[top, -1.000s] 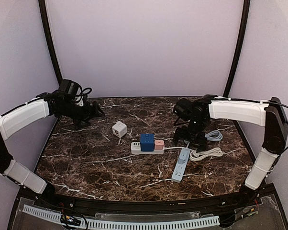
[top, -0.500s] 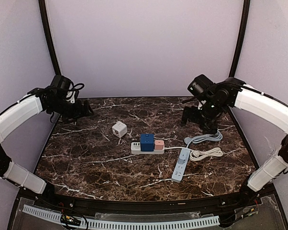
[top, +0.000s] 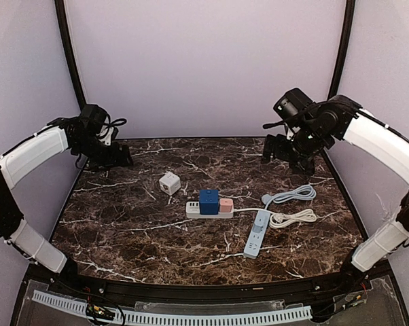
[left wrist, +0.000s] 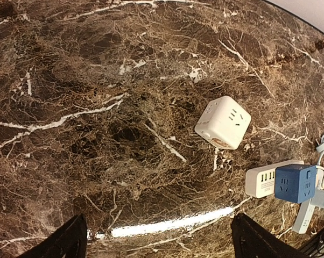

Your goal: Insert the plug

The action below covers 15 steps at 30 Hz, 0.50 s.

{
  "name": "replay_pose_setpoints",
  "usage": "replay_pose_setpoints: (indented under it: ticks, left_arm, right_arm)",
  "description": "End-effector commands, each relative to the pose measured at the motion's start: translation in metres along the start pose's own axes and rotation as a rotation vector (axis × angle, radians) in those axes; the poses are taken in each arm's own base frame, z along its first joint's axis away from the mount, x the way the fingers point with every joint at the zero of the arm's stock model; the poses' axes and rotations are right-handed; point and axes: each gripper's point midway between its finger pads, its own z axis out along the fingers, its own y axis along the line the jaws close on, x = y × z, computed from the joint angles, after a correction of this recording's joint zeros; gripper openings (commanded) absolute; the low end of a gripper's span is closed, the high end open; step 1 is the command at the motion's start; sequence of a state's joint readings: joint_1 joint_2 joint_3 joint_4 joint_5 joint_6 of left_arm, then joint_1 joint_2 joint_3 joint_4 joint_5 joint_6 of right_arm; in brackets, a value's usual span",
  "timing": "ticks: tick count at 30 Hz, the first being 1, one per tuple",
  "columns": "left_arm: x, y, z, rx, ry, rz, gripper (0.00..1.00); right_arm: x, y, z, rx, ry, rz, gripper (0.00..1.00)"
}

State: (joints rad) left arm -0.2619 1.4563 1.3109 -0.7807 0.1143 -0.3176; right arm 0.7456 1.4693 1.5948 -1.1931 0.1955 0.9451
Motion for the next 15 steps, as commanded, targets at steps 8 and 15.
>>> replay_pose_setpoints:
  ticks: [8, 15]
  left_arm:
    - [0.016, -0.045, 0.045, 0.218, 0.226, 0.108, 0.90]
    - [0.005, -0.062, 0.081, 0.168, 0.286, 0.306, 0.92]
  right_arm:
    - [-0.016, 0.013, -0.002, -0.012, -0.030, -0.050, 0.99]
    - [-0.013, 0.013, -0.001, -0.020, -0.018, -0.049, 0.99]
